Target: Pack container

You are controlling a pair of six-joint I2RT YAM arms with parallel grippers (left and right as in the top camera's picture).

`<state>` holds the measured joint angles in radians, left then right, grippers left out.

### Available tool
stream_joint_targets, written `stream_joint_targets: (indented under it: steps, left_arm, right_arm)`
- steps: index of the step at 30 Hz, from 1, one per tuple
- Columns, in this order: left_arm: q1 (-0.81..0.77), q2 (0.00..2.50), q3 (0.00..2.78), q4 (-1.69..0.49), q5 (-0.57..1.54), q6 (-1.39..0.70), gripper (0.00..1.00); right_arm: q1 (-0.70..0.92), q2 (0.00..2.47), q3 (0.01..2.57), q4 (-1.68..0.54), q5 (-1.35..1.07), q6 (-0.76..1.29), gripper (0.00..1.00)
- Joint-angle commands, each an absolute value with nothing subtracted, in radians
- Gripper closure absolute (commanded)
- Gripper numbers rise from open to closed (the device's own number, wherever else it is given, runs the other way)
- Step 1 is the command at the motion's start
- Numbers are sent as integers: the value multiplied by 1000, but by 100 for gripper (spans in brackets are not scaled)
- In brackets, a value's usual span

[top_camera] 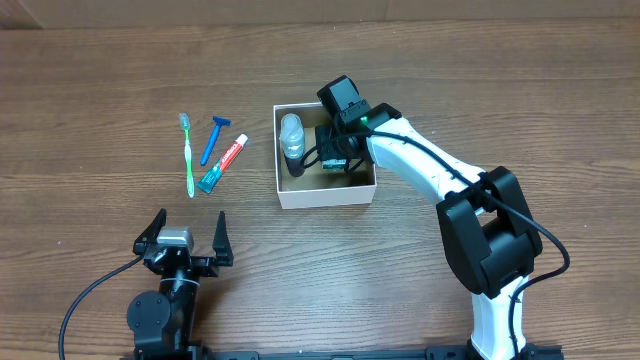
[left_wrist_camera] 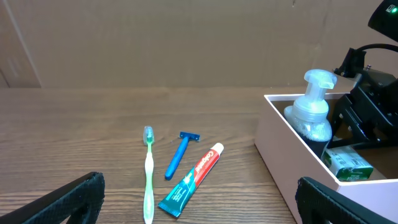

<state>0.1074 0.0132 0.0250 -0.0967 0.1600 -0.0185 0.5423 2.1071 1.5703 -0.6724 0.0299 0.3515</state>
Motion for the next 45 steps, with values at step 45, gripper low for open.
stream_joint_targets:
  steps: [45]
  left_arm:
    - [115,9,20,-91,210,-56,0]
  right_arm:
    - [-329,2084,2474,-1692,-46,386,0]
